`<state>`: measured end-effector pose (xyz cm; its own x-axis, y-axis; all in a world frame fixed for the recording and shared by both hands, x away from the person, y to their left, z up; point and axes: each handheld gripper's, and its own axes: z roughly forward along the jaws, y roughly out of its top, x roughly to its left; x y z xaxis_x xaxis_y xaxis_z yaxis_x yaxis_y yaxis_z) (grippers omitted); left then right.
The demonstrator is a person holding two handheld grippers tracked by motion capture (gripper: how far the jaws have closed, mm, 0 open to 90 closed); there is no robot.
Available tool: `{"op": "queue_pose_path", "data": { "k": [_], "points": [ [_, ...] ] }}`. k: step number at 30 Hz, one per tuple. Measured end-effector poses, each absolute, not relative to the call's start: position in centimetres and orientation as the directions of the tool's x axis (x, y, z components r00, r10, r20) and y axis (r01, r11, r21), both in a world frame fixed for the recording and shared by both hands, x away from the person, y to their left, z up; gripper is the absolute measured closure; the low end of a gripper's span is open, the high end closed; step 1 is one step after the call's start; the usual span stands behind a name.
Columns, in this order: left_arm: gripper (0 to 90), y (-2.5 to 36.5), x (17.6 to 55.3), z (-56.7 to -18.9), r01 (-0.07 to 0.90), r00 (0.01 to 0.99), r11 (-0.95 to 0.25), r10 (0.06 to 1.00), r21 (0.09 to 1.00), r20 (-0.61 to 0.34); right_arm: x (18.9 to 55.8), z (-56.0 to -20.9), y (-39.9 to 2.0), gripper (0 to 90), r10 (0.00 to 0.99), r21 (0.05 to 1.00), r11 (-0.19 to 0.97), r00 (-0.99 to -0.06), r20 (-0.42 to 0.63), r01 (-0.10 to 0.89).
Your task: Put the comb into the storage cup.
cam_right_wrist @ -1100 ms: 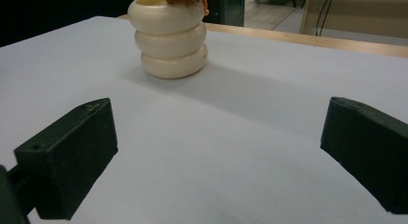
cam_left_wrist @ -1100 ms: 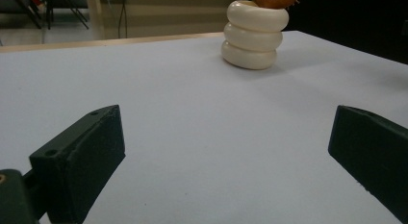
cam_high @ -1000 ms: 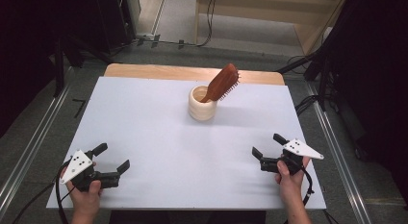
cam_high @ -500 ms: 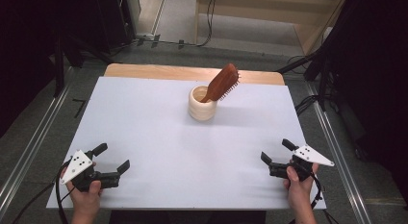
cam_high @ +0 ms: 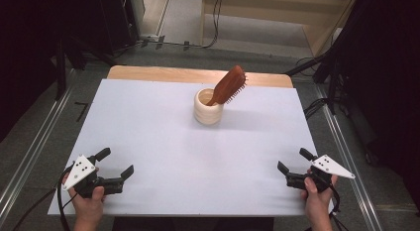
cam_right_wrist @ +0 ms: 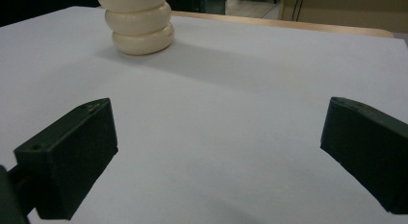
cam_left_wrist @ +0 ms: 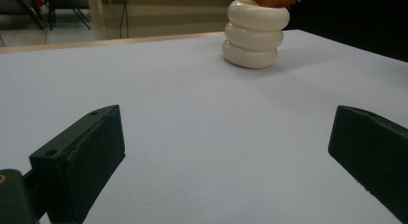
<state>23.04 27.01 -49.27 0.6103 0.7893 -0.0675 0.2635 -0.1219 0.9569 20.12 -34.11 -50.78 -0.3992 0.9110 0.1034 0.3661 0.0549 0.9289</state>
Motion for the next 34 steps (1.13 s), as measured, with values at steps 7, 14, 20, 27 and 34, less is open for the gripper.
{"op": "queue_pose_path", "data": {
  "k": [7,14,20,27,34],
  "points": [
    [0.0,26.8,23.1,-49.3,0.260,0.613,-0.135,0.788,0.956,-0.055,19.6,-50.9,-35.0,0.0,0.918,0.935,0.064,-0.389,0.082,0.348],
    [0.0,26.8,23.1,-49.3,0.261,0.611,-0.139,0.790,0.955,-0.052,19.2,-51.2,-36.1,0.0,0.922,0.936,0.046,-0.376,0.095,0.350],
    [0.0,26.8,23.1,-49.3,0.263,0.612,-0.138,0.789,0.955,-0.054,18.8,-51.5,-37.1,0.0,0.933,0.933,0.071,-0.353,0.062,0.352],
    [0.0,26.8,23.1,-49.3,0.265,0.611,-0.137,0.790,0.955,-0.056,19.2,-51.9,-36.9,0.0,0.927,0.933,0.067,-0.368,0.073,0.355],
    [0.0,26.9,23.1,-49.3,0.268,0.608,-0.123,0.791,0.956,-0.069,19.3,-52.0,-36.6,0.0,0.934,0.925,0.069,-0.350,0.071,0.374]
  ]
}}
